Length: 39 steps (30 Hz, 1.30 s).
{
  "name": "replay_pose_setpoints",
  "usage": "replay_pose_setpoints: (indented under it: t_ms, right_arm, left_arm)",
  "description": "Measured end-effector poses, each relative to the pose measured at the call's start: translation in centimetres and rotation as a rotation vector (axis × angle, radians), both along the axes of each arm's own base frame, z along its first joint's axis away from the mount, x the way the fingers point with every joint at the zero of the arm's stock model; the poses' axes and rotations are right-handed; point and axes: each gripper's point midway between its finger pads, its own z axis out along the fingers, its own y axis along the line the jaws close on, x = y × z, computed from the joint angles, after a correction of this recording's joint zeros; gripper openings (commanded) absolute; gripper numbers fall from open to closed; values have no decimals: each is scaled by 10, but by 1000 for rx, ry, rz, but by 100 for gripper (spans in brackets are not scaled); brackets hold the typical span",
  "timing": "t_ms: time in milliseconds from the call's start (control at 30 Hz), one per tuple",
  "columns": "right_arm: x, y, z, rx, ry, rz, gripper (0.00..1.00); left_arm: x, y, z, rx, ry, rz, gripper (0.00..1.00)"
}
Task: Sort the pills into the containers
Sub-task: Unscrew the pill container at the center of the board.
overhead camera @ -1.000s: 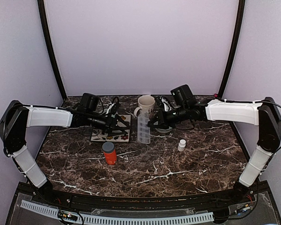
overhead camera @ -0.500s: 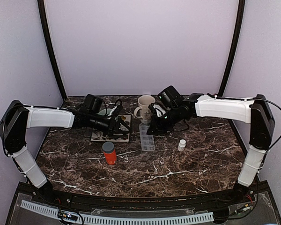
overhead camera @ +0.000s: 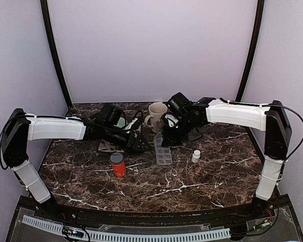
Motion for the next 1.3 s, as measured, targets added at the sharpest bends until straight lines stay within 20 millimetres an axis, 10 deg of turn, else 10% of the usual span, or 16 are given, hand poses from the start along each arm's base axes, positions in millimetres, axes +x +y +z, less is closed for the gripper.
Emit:
replay_pose_setpoints:
  t_ms: [1300]
  right_arm:
    - [4,17,-19,-72,46,6,34]
  left_arm:
    - [-13,-16,-46,336,-214,37,76]
